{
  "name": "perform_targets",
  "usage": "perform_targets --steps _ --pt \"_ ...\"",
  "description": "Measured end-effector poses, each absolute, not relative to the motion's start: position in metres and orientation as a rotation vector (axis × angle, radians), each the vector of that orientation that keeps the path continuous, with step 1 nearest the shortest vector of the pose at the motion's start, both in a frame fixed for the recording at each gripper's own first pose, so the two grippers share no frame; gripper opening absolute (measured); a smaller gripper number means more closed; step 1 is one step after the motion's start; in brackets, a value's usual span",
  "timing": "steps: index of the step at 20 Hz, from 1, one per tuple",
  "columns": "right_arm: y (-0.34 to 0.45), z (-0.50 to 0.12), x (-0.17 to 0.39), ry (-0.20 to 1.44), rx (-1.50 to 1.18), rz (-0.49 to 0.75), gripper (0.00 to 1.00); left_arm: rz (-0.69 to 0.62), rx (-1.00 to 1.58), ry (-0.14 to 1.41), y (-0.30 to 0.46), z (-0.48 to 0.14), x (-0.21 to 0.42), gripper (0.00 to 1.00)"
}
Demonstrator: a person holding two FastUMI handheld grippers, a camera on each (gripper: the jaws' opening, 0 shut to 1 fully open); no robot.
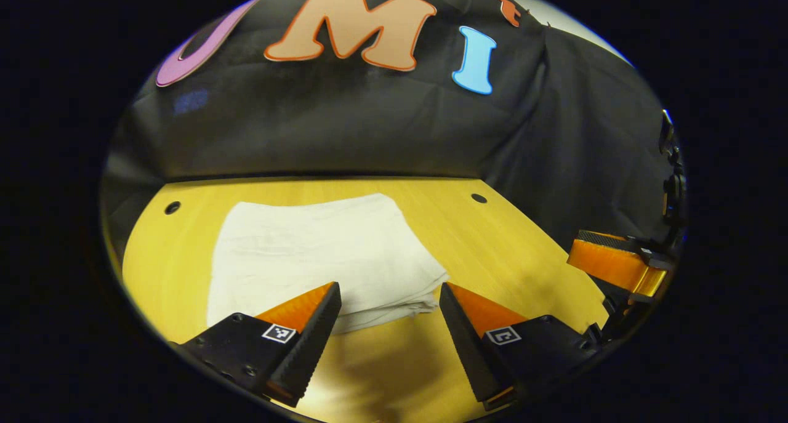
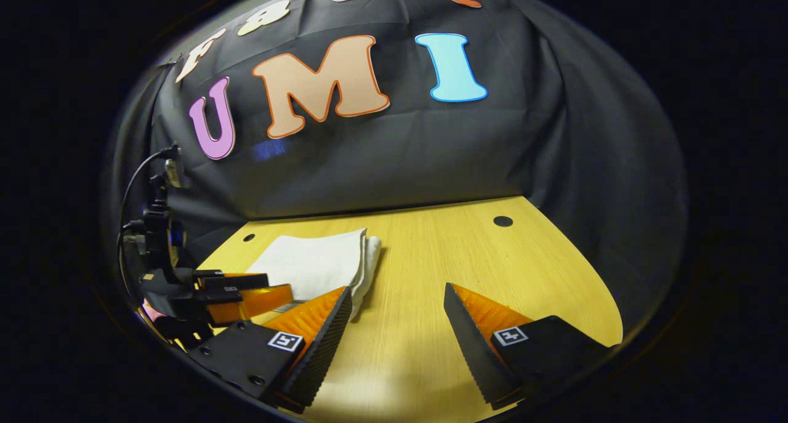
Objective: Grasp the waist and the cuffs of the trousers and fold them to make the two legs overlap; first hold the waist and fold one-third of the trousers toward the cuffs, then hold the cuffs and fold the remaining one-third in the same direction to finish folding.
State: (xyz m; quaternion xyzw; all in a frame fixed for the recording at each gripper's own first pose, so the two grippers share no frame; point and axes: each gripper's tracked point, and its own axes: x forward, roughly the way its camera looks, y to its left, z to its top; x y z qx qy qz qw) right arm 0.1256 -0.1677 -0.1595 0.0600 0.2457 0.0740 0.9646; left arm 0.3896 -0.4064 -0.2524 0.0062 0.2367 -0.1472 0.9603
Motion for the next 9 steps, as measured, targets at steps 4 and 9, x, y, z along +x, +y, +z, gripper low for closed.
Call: perform_targets --steps 4,9 --pt "-0.156 -0.151 0.117 0.470 0.124 0.175 0.96 -0.177 0.053 0.394 -0.361 -0.216 0.370 0.95" --pt "-0.149 -0.138 0.100 0.426 0.135 0.190 0.96 -0.104 0.015 0.364 -0.329 -0.205 0.342 0.95"
